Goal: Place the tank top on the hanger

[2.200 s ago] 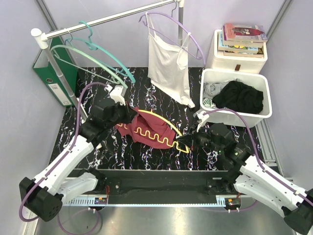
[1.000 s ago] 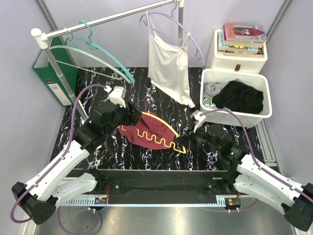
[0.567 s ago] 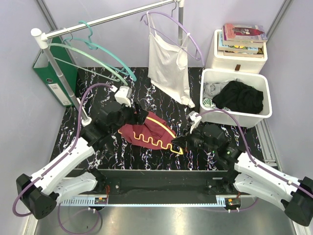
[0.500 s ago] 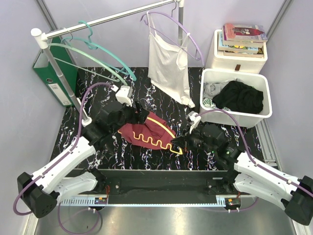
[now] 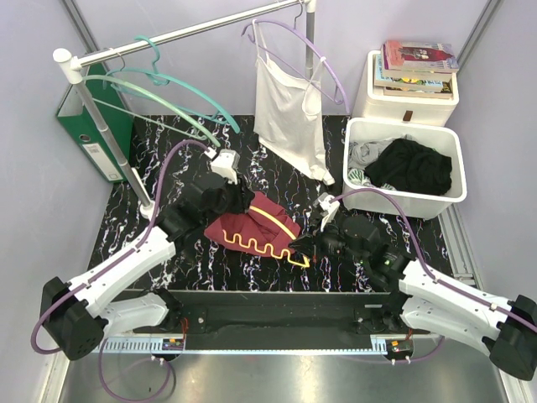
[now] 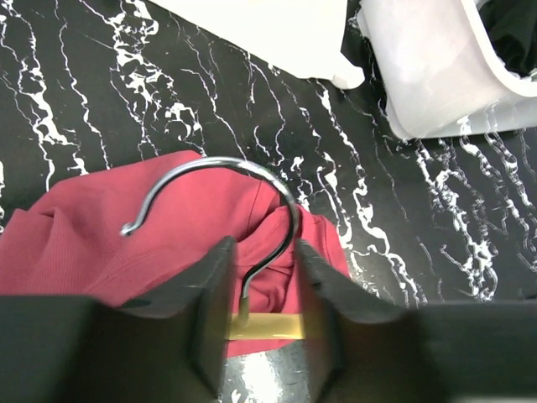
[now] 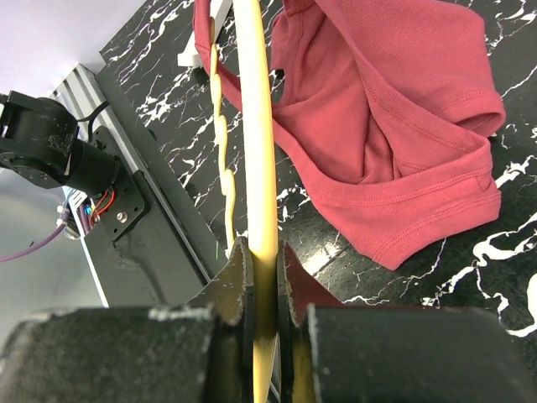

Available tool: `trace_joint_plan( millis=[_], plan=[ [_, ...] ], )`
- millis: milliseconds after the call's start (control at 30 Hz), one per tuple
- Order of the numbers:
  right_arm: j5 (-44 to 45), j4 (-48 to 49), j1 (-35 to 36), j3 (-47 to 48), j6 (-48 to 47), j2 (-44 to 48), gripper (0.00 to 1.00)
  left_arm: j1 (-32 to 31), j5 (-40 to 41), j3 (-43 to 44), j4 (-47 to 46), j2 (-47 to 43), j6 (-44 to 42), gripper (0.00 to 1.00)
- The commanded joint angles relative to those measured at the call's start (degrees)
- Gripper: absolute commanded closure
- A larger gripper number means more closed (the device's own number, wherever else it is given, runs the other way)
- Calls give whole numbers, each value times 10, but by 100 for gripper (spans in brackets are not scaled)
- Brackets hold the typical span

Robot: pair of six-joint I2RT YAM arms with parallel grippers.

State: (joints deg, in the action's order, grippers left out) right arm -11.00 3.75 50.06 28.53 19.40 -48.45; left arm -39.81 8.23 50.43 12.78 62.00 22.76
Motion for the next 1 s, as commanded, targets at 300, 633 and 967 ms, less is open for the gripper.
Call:
trace_joint_plan(
  millis=[300,633,967],
  plan=[
    [41,75,10,16,27,17,100,-25,56,60,74,30,-33,100],
    [70,22,10,35,40,25,48,-36,71,112,145,43,-37,100],
    [242,-108,9,71,82,78,26,-36,143,123,202,45,-110,100]
  ],
)
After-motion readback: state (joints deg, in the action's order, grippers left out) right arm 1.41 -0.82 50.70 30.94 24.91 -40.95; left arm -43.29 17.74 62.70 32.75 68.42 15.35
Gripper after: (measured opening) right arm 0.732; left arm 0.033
